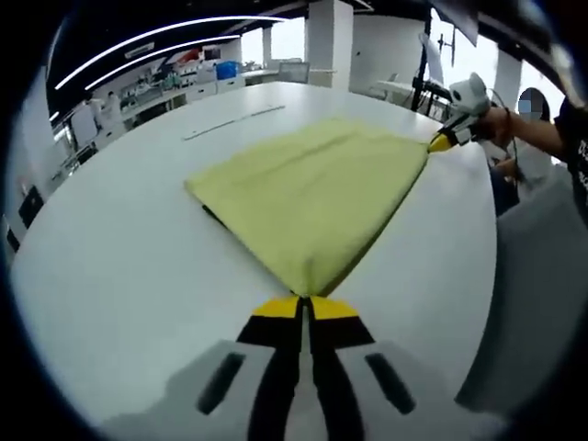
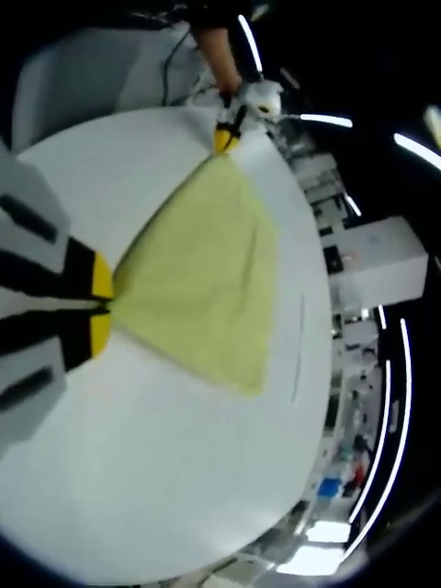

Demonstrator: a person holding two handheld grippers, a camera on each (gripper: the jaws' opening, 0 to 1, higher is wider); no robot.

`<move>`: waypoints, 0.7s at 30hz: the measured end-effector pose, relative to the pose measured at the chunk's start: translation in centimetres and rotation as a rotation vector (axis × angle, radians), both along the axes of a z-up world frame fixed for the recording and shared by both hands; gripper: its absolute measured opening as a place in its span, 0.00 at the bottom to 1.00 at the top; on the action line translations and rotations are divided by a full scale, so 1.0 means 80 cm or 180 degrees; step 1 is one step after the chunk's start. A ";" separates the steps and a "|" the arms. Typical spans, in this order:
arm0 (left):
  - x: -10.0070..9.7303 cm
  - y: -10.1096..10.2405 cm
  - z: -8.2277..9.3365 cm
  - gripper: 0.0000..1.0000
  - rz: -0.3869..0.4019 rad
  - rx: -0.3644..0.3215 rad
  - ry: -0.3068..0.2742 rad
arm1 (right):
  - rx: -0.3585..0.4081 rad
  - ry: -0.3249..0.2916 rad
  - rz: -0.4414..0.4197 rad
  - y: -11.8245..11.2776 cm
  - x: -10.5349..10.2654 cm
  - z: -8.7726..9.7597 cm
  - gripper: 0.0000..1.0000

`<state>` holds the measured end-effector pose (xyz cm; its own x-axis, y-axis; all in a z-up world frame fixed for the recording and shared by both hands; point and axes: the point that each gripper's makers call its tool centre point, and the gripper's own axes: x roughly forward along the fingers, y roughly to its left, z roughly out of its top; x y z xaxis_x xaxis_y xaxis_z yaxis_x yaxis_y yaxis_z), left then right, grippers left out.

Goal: Fold the garment on the visible template until the final outline fits inside the template.

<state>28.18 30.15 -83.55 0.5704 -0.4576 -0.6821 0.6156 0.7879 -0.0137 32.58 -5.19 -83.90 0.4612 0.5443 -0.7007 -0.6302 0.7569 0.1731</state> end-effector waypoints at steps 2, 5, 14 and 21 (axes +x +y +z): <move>-0.001 0.002 -0.001 0.00 -0.0008 -0.0002 0.0007 | -0.0009 0.0003 0.0006 -0.002 -0.003 0.000 0.00; -0.005 -0.004 -0.001 0.00 -0.0015 -0.0025 0.0053 | -0.0022 0.0014 -0.0029 -0.005 -0.006 0.000 0.00; -0.010 -0.001 -0.005 0.00 0.0023 -0.0016 0.0061 | -0.0020 0.0065 -0.0050 -0.009 -0.022 0.000 0.00; -0.013 -0.002 -0.004 0.00 0.0017 0.0024 0.0048 | -0.0091 0.0062 0.0053 -0.009 -0.026 0.001 0.00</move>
<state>27.17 30.01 -83.84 0.5625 -0.4494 -0.6940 0.6112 0.7913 -0.0170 30.49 -5.94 -83.84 0.4384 0.5314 -0.7249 -0.6395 0.7511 0.1639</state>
